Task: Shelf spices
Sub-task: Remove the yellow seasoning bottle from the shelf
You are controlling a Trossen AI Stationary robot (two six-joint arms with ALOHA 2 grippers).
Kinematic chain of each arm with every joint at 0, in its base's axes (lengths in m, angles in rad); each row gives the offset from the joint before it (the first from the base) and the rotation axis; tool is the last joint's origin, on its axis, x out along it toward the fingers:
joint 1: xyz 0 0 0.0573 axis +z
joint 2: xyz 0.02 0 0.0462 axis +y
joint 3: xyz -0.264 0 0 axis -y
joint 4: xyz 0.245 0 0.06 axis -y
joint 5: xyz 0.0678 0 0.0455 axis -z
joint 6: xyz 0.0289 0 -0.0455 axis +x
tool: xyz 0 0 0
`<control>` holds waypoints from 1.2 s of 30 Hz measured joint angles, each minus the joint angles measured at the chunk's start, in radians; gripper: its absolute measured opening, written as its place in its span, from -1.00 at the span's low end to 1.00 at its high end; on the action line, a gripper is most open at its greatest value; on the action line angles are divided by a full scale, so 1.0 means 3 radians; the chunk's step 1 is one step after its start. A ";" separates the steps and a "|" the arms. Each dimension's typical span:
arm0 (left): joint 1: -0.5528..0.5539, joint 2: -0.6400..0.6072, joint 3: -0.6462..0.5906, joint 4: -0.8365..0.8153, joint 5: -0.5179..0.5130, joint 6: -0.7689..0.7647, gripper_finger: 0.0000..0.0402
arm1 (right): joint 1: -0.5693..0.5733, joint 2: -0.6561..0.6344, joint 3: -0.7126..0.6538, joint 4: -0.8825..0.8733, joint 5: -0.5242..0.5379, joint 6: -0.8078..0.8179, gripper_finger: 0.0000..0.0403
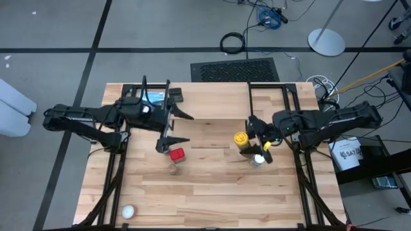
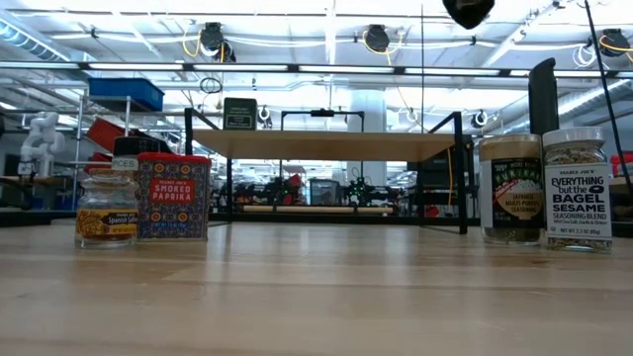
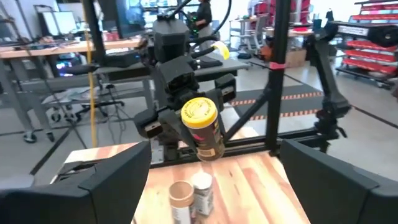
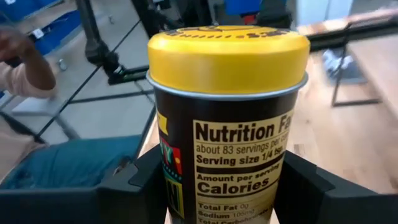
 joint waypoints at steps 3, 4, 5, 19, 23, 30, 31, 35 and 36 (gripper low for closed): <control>-0.0083 0.0001 0.0000 -0.0001 -0.0033 -0.0006 0.82 | 0.0149 0.0014 0.0000 -0.0046 0.0211 0.0032 0.02; -0.0110 0.0011 0.0000 0.0000 -0.0075 -0.0007 0.82 | 0.0189 0.0038 0.0000 -0.0050 0.0312 0.0030 0.02; -0.0138 0.0017 0.0000 -0.0001 -0.0129 -0.0006 0.82 | 0.0224 0.0066 0.0000 -0.0050 0.0430 0.0004 0.02; -0.0298 0.0364 0.0000 -0.0180 -0.0828 -0.0181 0.82 | 0.0545 0.1073 0.0000 0.0147 0.1558 0.0114 0.02; -0.0302 0.0619 0.0000 -0.0146 -0.0771 -0.0206 0.82 | 0.0556 0.1246 0.0000 0.0229 0.1645 0.0168 0.02; -0.0302 0.1052 0.0000 -0.0035 -0.0449 -0.0204 0.82 | 0.0556 0.1371 0.0000 0.0359 0.1645 0.0156 0.02; -0.0301 0.1088 0.0000 -0.0016 -0.0448 -0.0205 0.82 | 0.0556 0.1371 0.0000 0.0373 0.1645 0.0154 0.02; -0.0298 0.1227 0.0000 0.0088 -0.0457 -0.0210 0.82 | 0.0555 0.1371 0.0000 0.0397 0.1645 0.0154 0.02; -0.0298 0.1258 0.0000 0.0144 -0.0467 -0.0226 0.82 | 0.0555 0.1371 0.0000 0.0397 0.1645 0.0153 0.02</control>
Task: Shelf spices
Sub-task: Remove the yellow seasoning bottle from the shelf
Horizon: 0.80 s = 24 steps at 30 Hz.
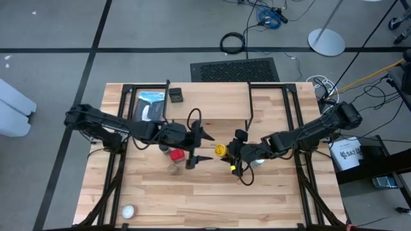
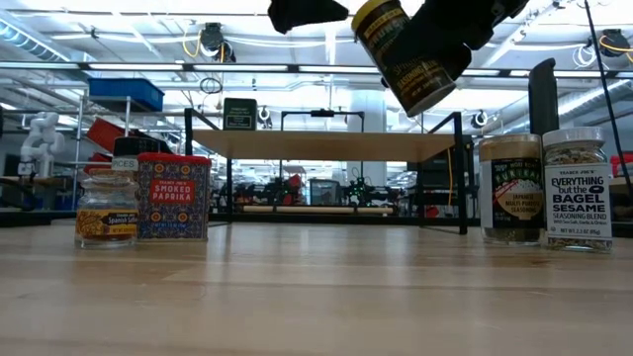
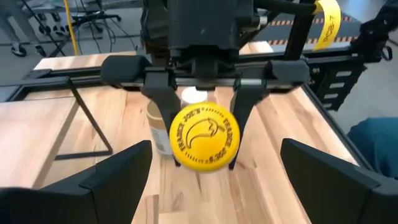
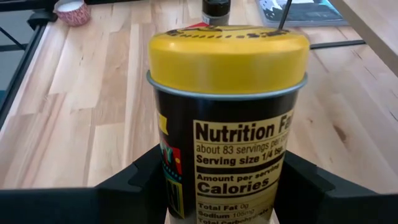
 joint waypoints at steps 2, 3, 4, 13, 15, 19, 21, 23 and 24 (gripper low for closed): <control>0.0003 0.0046 0.0000 0.0073 -0.0006 -0.0008 0.82 | -0.0001 0.0000 0.0000 0.0001 0.0000 0.0000 0.02; 0.0003 0.0062 0.0000 0.0077 -0.0007 -0.0007 0.82 | -0.0001 0.0000 0.0000 -0.0001 0.0000 0.0000 0.02; 0.0008 0.0076 0.0000 0.0074 -0.0009 -0.0008 0.82 | -0.0001 0.0000 0.0000 -0.0001 0.0000 0.0000 0.02; 0.0079 0.0197 0.0001 0.0185 -0.0019 -0.0006 0.82 | -0.0015 0.0000 0.0000 0.0004 0.0000 -0.0017 0.02; 0.0094 0.0210 0.0001 0.0187 -0.0019 0.0032 0.82 | -0.0015 0.0000 0.0000 0.0005 -0.0001 -0.0022 0.02; 0.0110 0.0237 0.0001 0.0236 0.0003 0.0049 0.82 | -0.0016 0.0000 0.0000 0.0008 0.0000 -0.0025 0.02; 0.0114 0.0243 0.0001 0.0241 0.0030 0.0049 0.82 | -0.0015 0.0000 0.0000 0.0018 0.0000 -0.0036 0.02; 0.0114 0.0245 0.0001 0.0280 0.0033 0.0049 0.82 | -0.0017 0.0000 0.0000 0.0028 0.0000 -0.0047 0.02; 0.0114 0.0254 0.0001 0.0303 0.0035 0.0049 0.82 | -0.0018 0.0000 0.0000 0.0025 0.0000 -0.0048 0.02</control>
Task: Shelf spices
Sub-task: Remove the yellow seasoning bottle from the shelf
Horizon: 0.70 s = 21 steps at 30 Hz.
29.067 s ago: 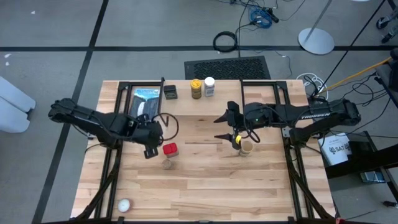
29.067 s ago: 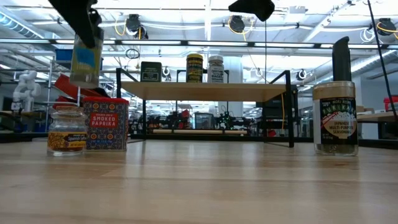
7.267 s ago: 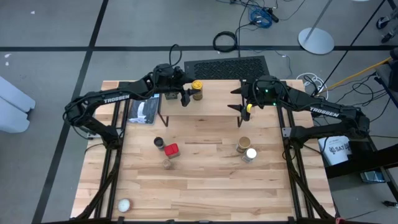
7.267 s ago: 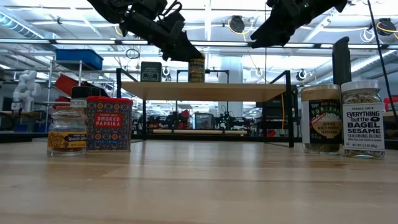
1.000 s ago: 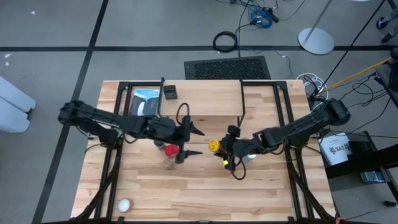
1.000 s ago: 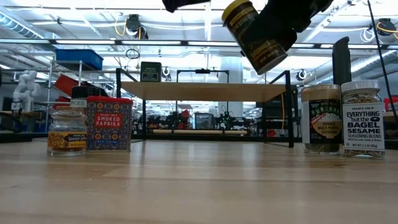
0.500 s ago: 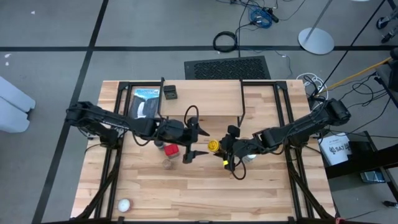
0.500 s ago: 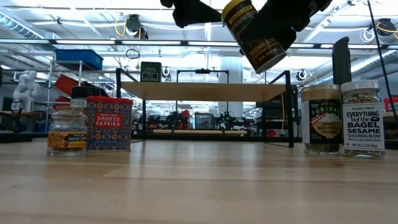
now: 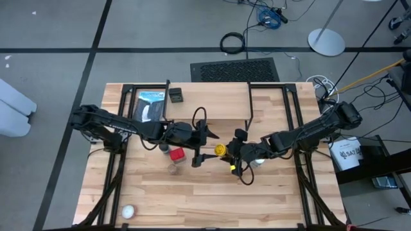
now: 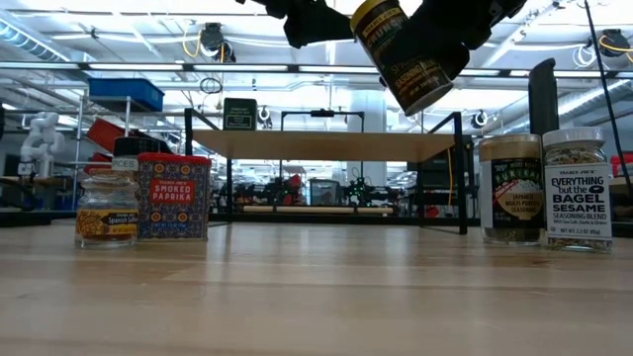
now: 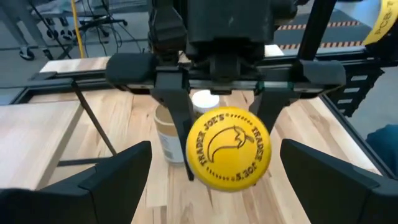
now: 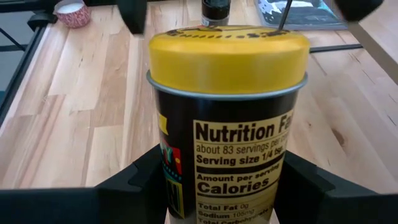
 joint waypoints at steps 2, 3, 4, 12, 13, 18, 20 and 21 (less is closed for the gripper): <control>0.0000 0.0015 0.0000 0.0019 0.0010 0.0001 0.82 | -0.0014 0.0000 0.0000 0.0003 -0.0001 0.0000 0.02; 0.0000 0.0039 0.0000 0.0043 0.0011 0.0001 0.82 | -0.0020 0.0000 0.0000 0.0001 0.0000 0.0001 0.02; -0.0001 0.0055 0.0000 0.0078 0.0015 0.0003 0.82 | -0.0022 0.0000 0.0000 0.0003 -0.0001 0.0001 0.02; -0.0001 0.0102 0.0067 0.0073 0.0076 0.0040 0.82 | -0.0039 0.0000 0.0000 0.0029 -0.0011 -0.0015 0.02; 0.0003 0.0122 0.0087 0.0097 0.0075 0.0064 0.82 | -0.0037 0.0000 0.0000 0.0031 -0.0013 -0.0021 0.02; 0.0008 0.0280 0.0178 0.0054 0.0079 0.0092 0.82 | -0.0037 0.0000 0.0000 0.0094 -0.0017 -0.0049 0.02; 0.0008 0.0358 0.0242 0.0055 0.0100 0.0098 0.82 | -0.0037 0.0000 0.0000 0.0103 -0.0018 -0.0049 0.02; 0.0008 0.0382 0.0268 0.0059 0.0104 0.0102 0.82 | -0.0037 0.0000 0.0000 0.0096 -0.0020 -0.0049 0.02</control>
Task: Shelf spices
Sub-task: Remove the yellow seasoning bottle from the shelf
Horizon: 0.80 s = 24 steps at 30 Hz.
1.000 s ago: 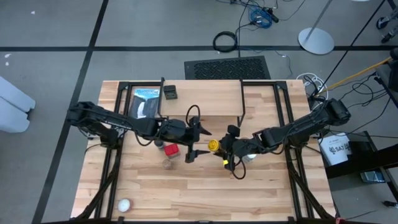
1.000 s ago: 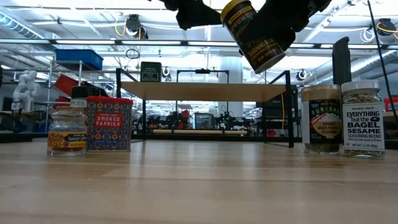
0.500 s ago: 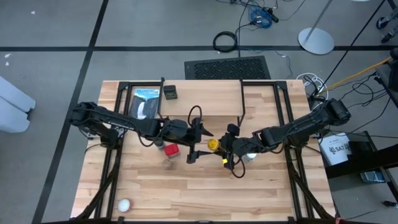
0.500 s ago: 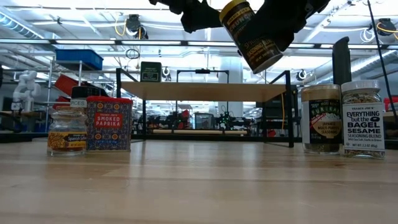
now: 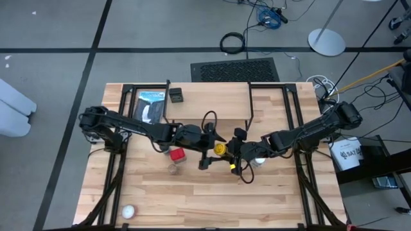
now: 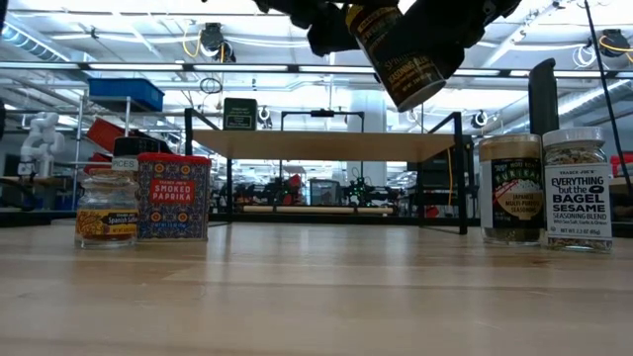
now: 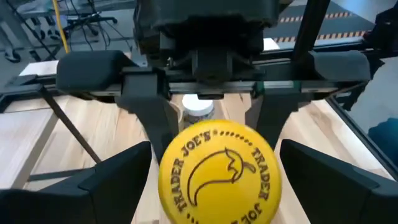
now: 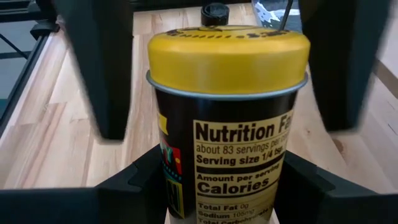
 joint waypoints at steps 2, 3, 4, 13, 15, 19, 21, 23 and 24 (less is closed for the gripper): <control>0.0000 0.0030 0.0049 -0.0001 0.0000 0.0010 0.82 | 0.0000 0.0000 0.0000 0.0004 -0.0007 0.0000 0.02; 0.0000 0.0034 0.0059 0.0008 0.0000 0.0012 0.82 | 0.0000 0.0000 0.0000 -0.0003 -0.0006 0.0000 0.02; 0.0000 0.0033 0.0061 -0.0003 0.0001 0.0015 0.82 | 0.0000 0.0000 0.0000 0.0002 -0.0007 0.0000 0.02; -0.0002 0.0032 0.0070 -0.0190 0.0000 0.0014 0.64 | 0.0000 0.0000 0.0000 -0.0015 -0.0007 0.0000 0.02; -0.0003 0.0032 0.0070 -0.0197 0.0000 0.0014 0.58 | 0.0000 0.0000 0.0000 -0.0017 -0.0006 0.0000 0.02; -0.0003 0.0031 0.0070 -0.0198 0.0000 0.0015 0.50 | 0.0000 0.0000 0.0000 -0.0021 -0.0006 0.0000 0.02; -0.0003 0.0031 0.0070 -0.0196 0.0001 0.0015 0.49 | 0.0000 0.0000 0.0000 -0.0023 -0.0007 0.0000 0.02; -0.0003 0.0031 0.0070 -0.0193 0.0011 0.0014 0.48 | 0.0000 0.0000 0.0000 -0.0023 -0.0006 0.0000 0.02; -0.0003 0.0031 0.0070 -0.0182 0.0027 0.0014 0.48 | 0.0000 0.0000 0.0000 -0.0022 -0.0006 0.0000 0.02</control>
